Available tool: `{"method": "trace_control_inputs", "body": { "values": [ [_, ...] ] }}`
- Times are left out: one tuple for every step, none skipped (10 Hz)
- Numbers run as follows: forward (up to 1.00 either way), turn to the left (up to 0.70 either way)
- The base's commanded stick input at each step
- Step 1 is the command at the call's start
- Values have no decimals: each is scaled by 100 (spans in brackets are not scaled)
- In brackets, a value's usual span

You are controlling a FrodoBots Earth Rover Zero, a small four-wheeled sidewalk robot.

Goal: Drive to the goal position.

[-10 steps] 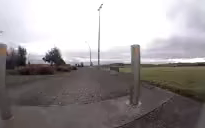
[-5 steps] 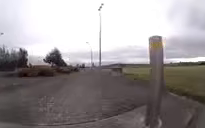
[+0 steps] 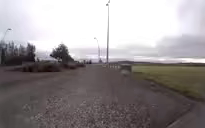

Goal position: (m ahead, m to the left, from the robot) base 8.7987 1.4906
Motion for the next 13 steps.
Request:
{"method": "trace_control_inputs", "body": {
  "values": [
    [100,40],
    [100,40],
    [100,0],
    [100,0],
    [100,0],
    [100,0],
    [100,0],
    [100,0],
    [100,0],
    [100,0],
    [100,0],
    [100,0],
    [100,0]
  ]
}}
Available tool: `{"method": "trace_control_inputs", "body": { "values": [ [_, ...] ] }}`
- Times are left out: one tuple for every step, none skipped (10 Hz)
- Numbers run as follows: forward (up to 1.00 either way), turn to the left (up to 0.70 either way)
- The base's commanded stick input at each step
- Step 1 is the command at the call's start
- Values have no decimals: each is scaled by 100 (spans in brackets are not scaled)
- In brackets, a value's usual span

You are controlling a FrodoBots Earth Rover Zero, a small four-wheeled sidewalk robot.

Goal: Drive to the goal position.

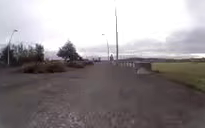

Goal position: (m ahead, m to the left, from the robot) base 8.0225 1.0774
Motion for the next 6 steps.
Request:
{"method": "trace_control_inputs", "body": {
  "values": [
    [100,0],
    [100,0],
    [100,0],
    [100,0],
    [100,0],
    [100,0]
  ]
}}
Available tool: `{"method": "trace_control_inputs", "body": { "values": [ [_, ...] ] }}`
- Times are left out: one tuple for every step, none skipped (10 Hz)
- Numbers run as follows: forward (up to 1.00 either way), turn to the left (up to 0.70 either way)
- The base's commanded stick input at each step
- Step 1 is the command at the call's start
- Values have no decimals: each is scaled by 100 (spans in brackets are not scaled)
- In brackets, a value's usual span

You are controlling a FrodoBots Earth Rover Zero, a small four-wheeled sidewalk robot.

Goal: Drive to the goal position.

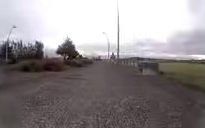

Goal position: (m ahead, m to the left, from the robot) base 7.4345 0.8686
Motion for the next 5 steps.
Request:
{"method": "trace_control_inputs", "body": {
  "values": [
    [100,0],
    [100,0],
    [100,0],
    [100,0],
    [100,0]
  ]
}}
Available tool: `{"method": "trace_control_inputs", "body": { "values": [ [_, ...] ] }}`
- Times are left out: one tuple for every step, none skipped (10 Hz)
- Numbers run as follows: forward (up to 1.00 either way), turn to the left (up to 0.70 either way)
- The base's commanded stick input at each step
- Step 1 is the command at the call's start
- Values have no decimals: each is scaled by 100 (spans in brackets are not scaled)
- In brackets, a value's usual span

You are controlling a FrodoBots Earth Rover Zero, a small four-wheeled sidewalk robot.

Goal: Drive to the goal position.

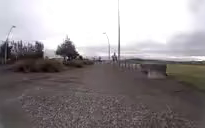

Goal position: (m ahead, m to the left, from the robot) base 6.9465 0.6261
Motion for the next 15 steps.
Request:
{"method": "trace_control_inputs", "body": {
  "values": [
    [100,0],
    [100,0],
    [100,40],
    [100,40],
    [100,40],
    [100,0],
    [100,0],
    [100,0],
    [100,0],
    [100,0],
    [100,0],
    [100,0],
    [100,0],
    [100,0],
    [100,0]
  ]
}}
